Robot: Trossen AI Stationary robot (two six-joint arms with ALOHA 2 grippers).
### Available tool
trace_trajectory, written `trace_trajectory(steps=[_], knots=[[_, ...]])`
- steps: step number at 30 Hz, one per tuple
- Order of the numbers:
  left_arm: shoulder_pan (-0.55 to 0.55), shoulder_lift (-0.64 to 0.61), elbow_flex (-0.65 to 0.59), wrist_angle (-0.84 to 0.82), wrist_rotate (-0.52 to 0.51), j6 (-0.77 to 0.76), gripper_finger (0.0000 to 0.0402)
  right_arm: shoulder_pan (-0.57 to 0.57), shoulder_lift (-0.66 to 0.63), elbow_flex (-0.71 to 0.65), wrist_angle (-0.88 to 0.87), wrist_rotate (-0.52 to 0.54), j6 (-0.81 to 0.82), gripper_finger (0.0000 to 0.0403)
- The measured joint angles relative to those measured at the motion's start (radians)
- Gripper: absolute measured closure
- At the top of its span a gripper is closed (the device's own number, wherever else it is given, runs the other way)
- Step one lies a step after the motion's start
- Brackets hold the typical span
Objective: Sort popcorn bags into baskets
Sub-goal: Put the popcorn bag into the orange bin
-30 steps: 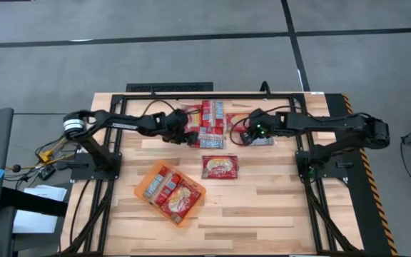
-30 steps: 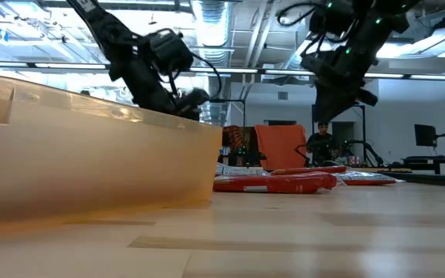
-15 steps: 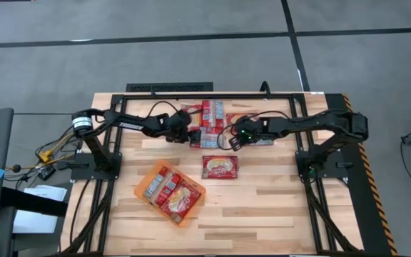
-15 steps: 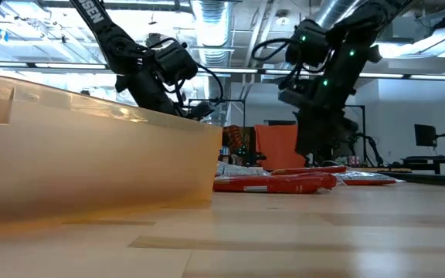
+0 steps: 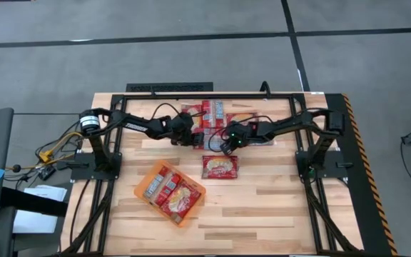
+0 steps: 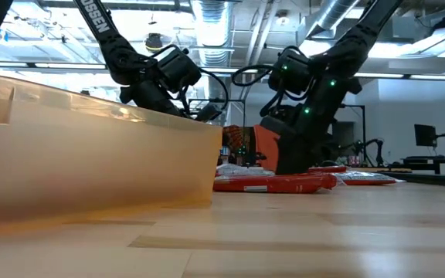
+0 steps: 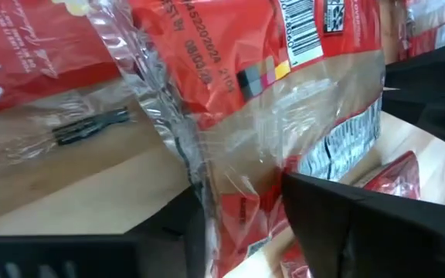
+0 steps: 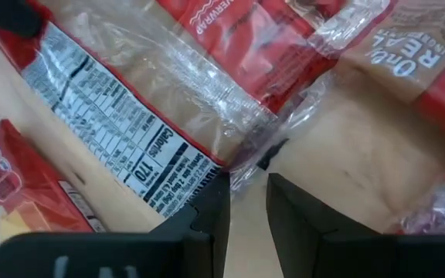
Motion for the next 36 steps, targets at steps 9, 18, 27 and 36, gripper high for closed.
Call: trace_trajectory(steps=[9,18,27,36], knots=[[-0.003,-0.020,0.003,0.036,0.053,0.033,0.0392,-0.006,-0.092,-0.007,-0.019,-0.023,-0.059,0.0290],[-0.007,-0.205,0.005,-0.113,0.091,0.156,0.0401,-0.068,-0.357,-0.003,-0.159,-0.021,-0.160,0.0290],[-0.057,-0.533,0.005,-0.347,0.187,0.451,0.0401,-0.092,-0.613,-0.003,-0.259,0.052,-0.167,0.0290],[-0.251,-0.804,0.006,-0.574,0.346,0.780,0.0401,-0.084,-0.649,-0.003,-0.343,0.092,-0.167,0.0290]])
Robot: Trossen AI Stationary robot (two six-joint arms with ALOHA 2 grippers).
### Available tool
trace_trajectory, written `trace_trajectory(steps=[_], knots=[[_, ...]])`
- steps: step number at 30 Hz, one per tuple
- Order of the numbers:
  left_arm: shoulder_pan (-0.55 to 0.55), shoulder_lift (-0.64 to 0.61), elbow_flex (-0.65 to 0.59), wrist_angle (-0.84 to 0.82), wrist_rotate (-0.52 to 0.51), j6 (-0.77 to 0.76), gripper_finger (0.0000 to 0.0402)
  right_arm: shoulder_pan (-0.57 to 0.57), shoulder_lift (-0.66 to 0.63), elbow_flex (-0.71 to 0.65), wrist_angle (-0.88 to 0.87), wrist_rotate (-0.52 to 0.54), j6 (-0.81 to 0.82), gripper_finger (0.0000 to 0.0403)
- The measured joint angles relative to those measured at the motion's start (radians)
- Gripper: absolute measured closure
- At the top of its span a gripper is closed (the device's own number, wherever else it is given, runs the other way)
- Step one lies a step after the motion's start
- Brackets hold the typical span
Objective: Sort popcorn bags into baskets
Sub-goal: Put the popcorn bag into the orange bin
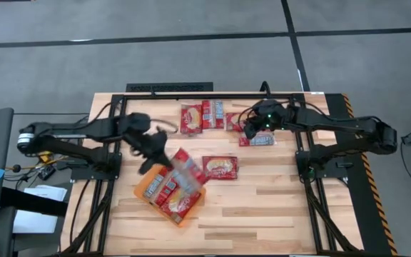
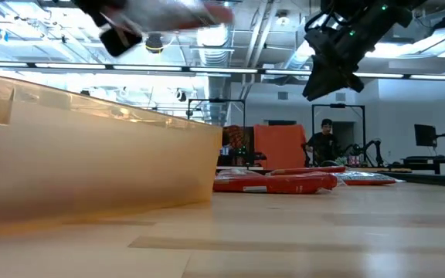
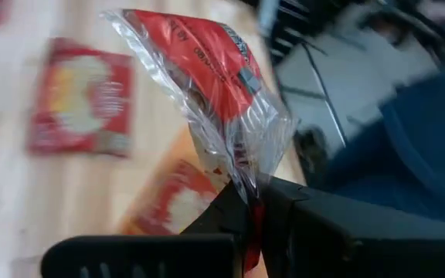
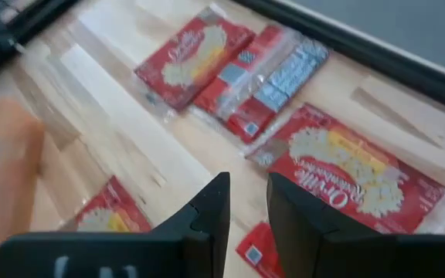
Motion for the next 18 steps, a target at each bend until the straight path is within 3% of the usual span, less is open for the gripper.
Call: trace_trajectory(steps=[9,18], knots=[[-0.218,0.012,0.019,-0.116,-0.081,0.094,0.0401,0.053,0.076,0.000,0.002,-0.002,0.004,0.0290],[-0.246,0.262,0.334,-0.512,-0.181,0.416,0.0401,0.095,0.127,0.000,0.011,-0.006,0.021,0.0290]])
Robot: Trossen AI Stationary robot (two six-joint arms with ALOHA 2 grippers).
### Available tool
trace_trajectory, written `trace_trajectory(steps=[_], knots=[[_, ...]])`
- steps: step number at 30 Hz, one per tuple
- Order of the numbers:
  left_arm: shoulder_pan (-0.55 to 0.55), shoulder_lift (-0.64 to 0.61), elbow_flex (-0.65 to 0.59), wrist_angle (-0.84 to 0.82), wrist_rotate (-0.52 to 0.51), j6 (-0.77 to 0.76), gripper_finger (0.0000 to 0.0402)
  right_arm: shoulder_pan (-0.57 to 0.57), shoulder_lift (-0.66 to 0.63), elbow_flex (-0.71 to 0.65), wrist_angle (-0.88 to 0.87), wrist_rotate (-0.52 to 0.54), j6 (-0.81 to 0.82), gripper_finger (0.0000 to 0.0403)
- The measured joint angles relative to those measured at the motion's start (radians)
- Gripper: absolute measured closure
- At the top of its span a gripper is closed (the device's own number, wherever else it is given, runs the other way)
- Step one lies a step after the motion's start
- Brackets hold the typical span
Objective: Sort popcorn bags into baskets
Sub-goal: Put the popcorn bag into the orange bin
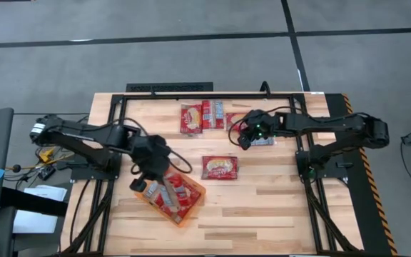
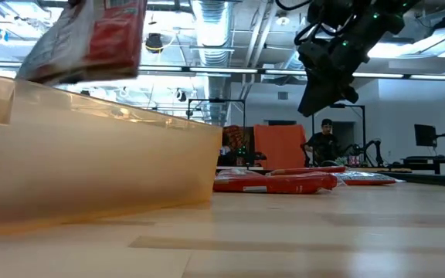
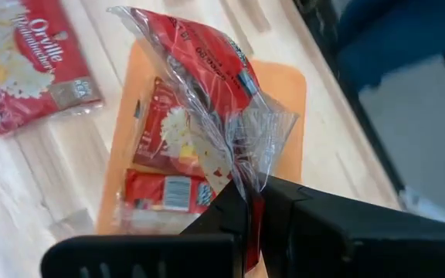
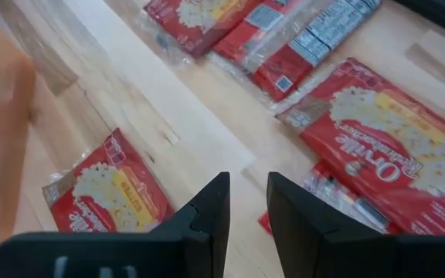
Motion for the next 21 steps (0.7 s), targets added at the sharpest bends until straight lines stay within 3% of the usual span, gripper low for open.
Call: trace_trajectory(steps=[8,15,21], knots=[[0.000,0.232,0.206,-0.215,0.026,0.252,0.0401,0.023,0.001,0.000,-0.007,0.000,0.000,0.0290],[0.000,0.355,0.225,-0.253,0.050,0.391,0.0401,0.032,0.001,0.000,-0.015,0.001,0.000,0.0290],[-0.003,0.377,0.225,-0.207,0.069,0.446,0.0401,0.031,0.001,0.000,-0.018,0.003,-0.012,0.0290]])
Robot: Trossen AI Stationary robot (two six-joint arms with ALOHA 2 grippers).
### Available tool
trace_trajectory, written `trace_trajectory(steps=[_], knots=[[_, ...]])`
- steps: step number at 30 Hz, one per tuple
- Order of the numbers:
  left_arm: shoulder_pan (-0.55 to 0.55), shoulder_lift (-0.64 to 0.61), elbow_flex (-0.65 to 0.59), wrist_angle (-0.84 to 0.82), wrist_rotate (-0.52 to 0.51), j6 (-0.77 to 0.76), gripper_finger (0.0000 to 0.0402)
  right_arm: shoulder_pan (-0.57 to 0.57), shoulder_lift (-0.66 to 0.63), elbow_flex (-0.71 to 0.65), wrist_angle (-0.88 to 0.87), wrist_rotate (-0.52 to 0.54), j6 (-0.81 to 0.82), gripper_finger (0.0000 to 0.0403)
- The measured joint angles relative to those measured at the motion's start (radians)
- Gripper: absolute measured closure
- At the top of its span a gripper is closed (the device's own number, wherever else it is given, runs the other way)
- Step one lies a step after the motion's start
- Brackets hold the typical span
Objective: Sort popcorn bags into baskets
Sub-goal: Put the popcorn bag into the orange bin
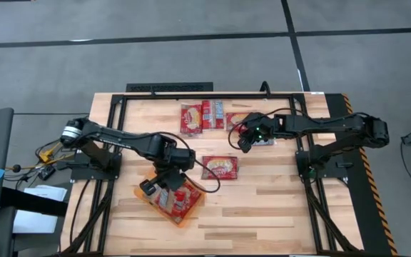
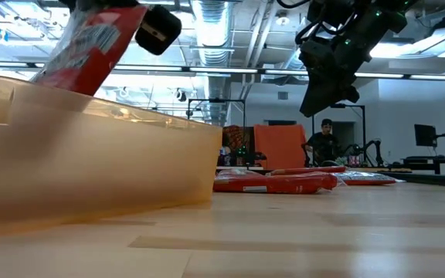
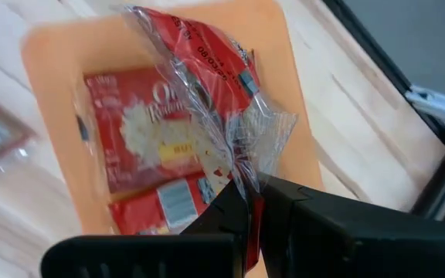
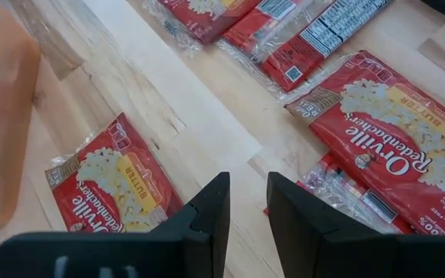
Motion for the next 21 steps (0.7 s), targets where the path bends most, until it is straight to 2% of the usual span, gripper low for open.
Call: trace_trajectory(steps=[5,10,16,21], knots=[[-0.001,-0.008,0.001,0.039,0.054,-0.004,0.0401,0.000,0.000,0.000,-0.004,0.002,-0.007,0.0290],[-0.019,-0.003,0.001,0.037,0.050,0.000,0.0395,0.000,0.000,0.000,-0.005,0.002,-0.030,0.0290],[-0.036,-0.003,0.001,0.045,-0.007,0.029,0.0370,0.000,0.000,0.000,-0.006,0.001,-0.034,0.0290],[-0.039,-0.003,0.001,0.107,-0.020,-0.011,0.0336,0.000,0.000,0.000,-0.011,0.001,-0.038,0.0290]])
